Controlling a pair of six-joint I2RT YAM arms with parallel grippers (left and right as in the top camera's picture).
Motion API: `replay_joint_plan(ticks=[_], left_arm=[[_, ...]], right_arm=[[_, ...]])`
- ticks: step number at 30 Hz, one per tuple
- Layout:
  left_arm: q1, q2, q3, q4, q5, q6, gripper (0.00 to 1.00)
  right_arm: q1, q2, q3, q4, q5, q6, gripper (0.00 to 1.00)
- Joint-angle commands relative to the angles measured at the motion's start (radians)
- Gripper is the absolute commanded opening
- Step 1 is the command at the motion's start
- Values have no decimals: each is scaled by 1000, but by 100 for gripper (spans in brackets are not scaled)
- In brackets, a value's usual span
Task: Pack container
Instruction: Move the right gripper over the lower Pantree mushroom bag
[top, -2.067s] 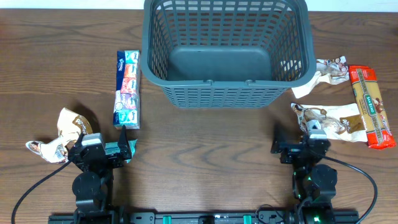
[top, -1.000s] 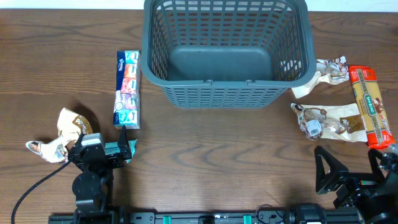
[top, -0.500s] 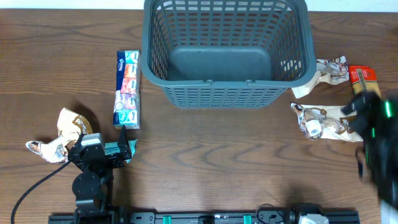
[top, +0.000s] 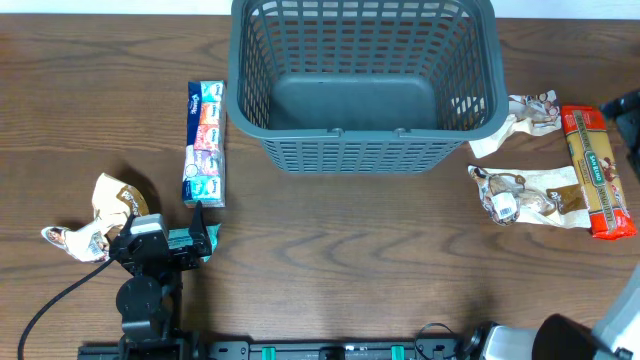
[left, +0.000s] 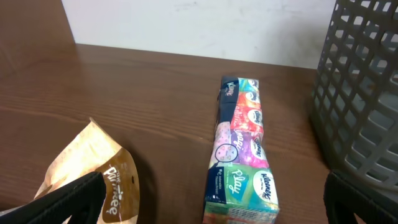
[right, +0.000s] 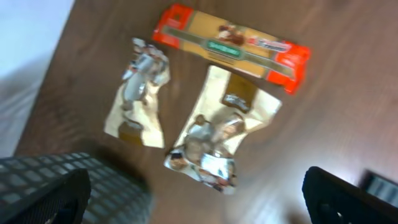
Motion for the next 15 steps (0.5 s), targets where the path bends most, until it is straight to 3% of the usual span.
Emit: replay_joint_plan(ticks=[1,7,15], left_arm=[[5,-6,-18,-26,-5,-2,98],[5,-6,-18,-26,-5,-2,99],[5,-6,-18,-26,-5,-2,99]], right_arm=[[-7,51,12,-1,-43,46,99],[-8,182,11,-39,43,369,99],[11,427,11,-76,-43,484,99]])
